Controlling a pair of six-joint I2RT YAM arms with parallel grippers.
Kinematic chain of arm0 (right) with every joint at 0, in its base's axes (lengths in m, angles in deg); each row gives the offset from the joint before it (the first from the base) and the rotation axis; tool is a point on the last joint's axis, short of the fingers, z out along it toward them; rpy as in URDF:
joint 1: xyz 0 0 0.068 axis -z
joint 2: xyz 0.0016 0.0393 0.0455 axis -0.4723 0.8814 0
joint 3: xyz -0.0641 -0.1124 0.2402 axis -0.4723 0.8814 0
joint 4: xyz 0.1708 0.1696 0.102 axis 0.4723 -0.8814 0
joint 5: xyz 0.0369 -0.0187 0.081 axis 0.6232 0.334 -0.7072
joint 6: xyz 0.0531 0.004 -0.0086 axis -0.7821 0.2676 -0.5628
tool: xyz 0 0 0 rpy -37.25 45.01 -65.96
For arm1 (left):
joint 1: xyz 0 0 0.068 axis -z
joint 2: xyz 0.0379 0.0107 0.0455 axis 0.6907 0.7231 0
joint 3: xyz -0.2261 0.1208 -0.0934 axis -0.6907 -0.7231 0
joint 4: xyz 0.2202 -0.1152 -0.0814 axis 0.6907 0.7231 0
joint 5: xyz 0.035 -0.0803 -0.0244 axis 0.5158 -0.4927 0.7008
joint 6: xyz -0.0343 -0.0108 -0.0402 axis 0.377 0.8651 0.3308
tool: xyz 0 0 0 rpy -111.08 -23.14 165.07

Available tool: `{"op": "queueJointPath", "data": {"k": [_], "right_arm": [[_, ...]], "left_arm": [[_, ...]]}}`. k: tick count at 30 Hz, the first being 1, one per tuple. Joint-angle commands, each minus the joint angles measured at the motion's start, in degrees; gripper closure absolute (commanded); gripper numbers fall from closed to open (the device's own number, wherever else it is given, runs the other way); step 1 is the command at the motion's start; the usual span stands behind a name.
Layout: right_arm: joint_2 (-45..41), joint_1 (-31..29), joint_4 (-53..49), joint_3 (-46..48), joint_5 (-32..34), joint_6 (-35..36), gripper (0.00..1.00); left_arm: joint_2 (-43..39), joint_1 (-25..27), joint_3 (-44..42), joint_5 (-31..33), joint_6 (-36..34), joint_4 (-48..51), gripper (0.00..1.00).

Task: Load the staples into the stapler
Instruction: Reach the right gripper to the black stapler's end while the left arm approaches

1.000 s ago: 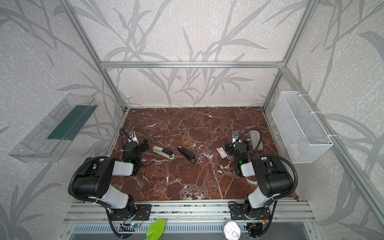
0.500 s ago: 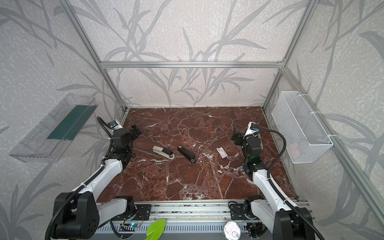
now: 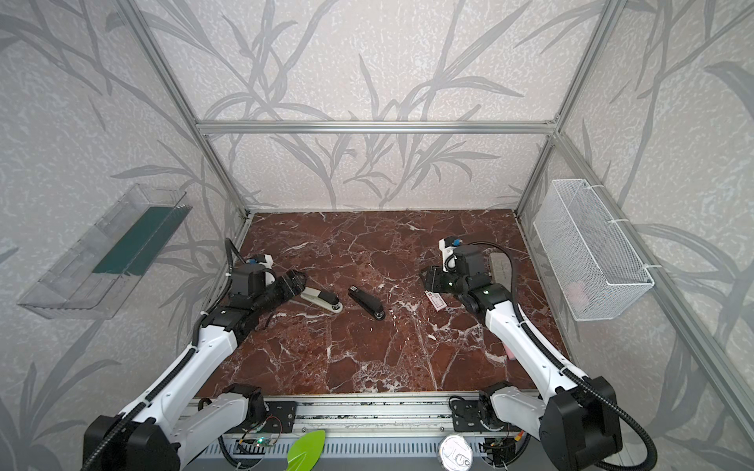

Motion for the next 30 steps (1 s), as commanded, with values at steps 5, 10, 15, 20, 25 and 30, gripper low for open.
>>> {"op": "queueJointPath", "data": {"k": [5, 10, 15, 20, 25, 30], "right_arm": [[12.95, -12.67, -12.63, -10.54, 6.59, 7.22, 0.46], [24.09, -19.16, -16.93, -19.34, 9.78, 10.11, 0.42], [35.56, -22.03, -23.78, -29.29, 11.17, 12.33, 0.43], [41.04, -23.72, -26.28, -34.21, 11.94, 13.09, 0.44], [45.55, -24.58, -29.51, -38.27, 12.93, 13.72, 0.48], [47.01, -25.41, -30.55, -39.00, 13.20, 13.48, 0.55]], "left_arm": [[-13.90, 4.36, -8.95, -4.24, 8.84, 8.48, 0.20], [-18.87, 5.92, -12.77, -3.74, 11.24, 9.93, 0.21], [-19.74, 7.05, -15.83, -4.65, 13.88, 7.64, 0.22], [-19.40, 8.02, -16.90, -4.35, 14.72, 6.30, 0.22], [-18.48, 8.48, -17.09, -4.08, 14.72, 5.45, 0.22], [-18.18, 8.72, -18.12, -4.34, 15.66, 3.89, 0.22]]}}
